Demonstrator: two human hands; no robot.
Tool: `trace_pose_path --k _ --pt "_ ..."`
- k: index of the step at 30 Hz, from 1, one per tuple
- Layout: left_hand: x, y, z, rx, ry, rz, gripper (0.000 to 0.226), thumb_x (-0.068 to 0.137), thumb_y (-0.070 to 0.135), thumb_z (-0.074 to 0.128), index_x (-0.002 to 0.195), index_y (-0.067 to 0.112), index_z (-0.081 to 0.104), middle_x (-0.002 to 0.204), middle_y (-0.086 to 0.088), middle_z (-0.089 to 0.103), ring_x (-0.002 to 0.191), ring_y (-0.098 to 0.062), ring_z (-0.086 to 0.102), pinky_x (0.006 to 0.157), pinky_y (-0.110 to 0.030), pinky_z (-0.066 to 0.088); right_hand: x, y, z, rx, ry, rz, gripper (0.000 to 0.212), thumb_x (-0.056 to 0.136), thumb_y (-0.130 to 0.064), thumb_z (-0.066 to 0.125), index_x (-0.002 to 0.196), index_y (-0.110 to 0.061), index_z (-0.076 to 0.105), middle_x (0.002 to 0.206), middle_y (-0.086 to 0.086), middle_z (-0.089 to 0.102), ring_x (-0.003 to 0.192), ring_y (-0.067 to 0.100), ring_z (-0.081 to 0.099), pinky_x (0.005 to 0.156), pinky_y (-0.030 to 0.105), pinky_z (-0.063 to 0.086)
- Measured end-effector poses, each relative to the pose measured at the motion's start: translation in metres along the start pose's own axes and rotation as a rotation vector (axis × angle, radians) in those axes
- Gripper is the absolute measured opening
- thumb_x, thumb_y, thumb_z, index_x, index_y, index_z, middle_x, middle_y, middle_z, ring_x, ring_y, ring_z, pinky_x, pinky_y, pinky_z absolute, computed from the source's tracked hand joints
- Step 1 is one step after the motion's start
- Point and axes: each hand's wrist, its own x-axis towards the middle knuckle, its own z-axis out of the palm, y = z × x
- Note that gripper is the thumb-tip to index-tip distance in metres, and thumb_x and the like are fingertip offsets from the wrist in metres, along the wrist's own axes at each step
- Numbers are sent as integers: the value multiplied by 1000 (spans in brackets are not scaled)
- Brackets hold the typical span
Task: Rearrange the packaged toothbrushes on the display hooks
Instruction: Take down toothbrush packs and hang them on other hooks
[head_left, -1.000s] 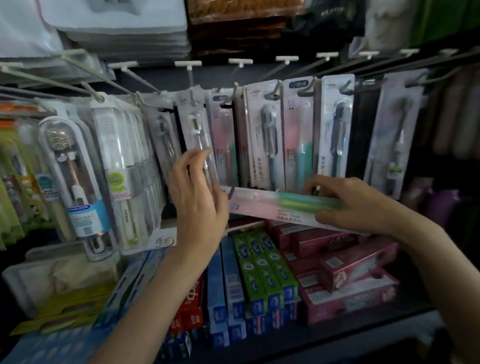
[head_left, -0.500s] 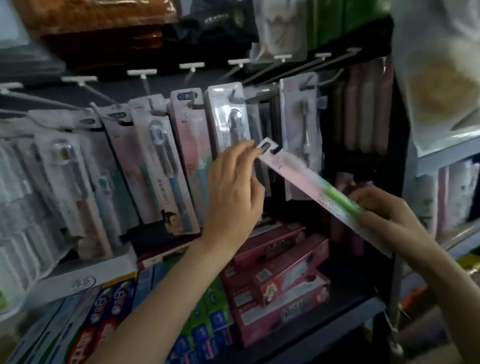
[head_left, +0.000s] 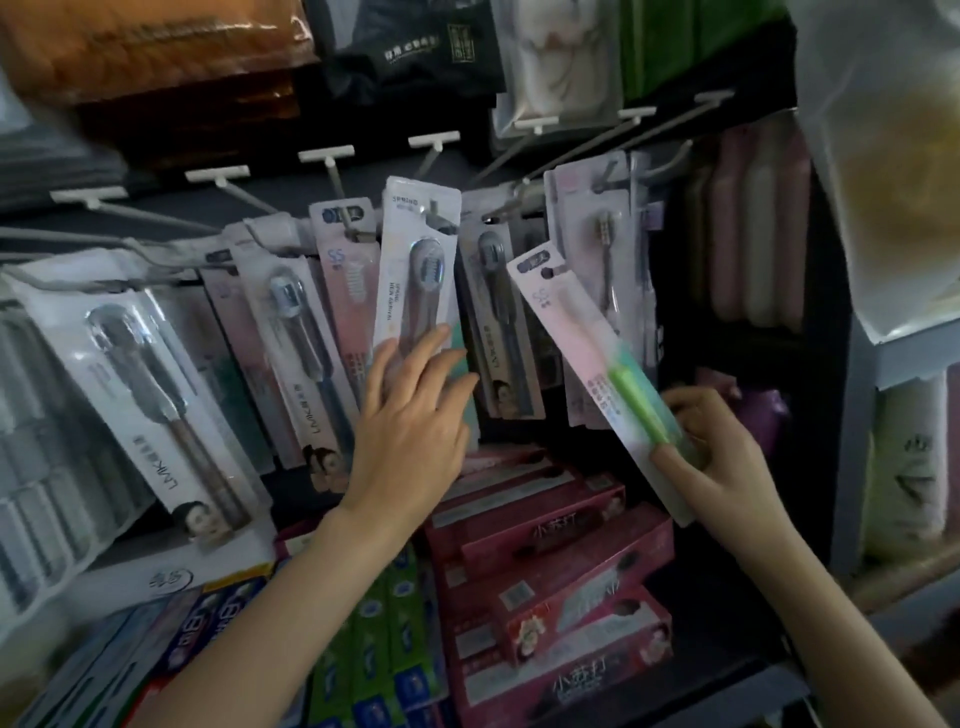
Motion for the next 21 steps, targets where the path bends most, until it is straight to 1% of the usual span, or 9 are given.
trace_pose_path --k 2,4,6,7,11,14,16,18,21 --pt "-2 -6 -1 29 0 15 34 83 16 41 105 11 67 125 -7 58 133 -23 29 113 -49 14 2 -2 7 -79 -30 -58 36 65 -39 50 99 -27 49 80 -10 59 70 6 57 55 13 39" --pt "-3 -10 -1 39 15 30 30 80 14 48 104 11 67 125 -6 58 133 -23 30 113 -49 13 6 -4 14 -207 -45 -125 40 69 -32 56 106 -18 51 80 -6 60 61 10 55 56 21 40" --pt "-4 -11 -2 40 29 38 27 80 12 53 103 11 67 125 -7 58 133 -23 30 113 -49 14 13 -7 19 -299 -22 -170 41 74 -10 64 112 -11 51 89 0 63 68 22 60 57 32 41" --pt "-4 -11 -3 37 35 37 26 79 11 56 103 11 67 126 -7 58 133 -23 29 112 -49 14 17 -10 21 -335 1 -198 42 74 -5 65 114 -9 51 93 4 64 72 29 61 57 34 42" --pt "-5 -7 -4 19 38 30 29 73 9 67 102 11 68 126 -7 58 133 -24 29 112 -49 14 36 -28 24 -366 102 -232 44 78 -4 63 119 -5 49 98 14 63 76 36 61 58 39 45" --pt "-5 -5 -3 13 32 40 29 72 9 68 101 11 69 125 -8 58 132 -24 30 111 -49 15 44 -31 25 -296 93 -175 44 79 -3 60 121 -6 48 96 13 62 77 33 58 62 35 42" --pt "-5 -4 -1 -4 32 40 29 73 9 66 101 12 68 125 -8 58 132 -24 30 110 -50 17 42 -31 26 -217 75 -124 43 79 -3 60 120 -7 49 92 6 60 71 23 55 61 28 37" --pt "-8 -3 -1 -49 47 18 29 79 12 58 107 13 66 126 -7 56 131 -24 32 109 -49 19 37 -29 27 -148 46 -90 40 80 -1 60 119 -7 49 88 -1 56 63 11 51 54 17 34" --pt "-13 3 -5 -165 86 -40 36 84 16 42 115 14 61 125 -4 56 124 -22 38 106 -41 25 29 -26 34 -104 -20 -72 40 82 -4 63 120 -6 49 91 -4 56 69 11 52 56 16 32"
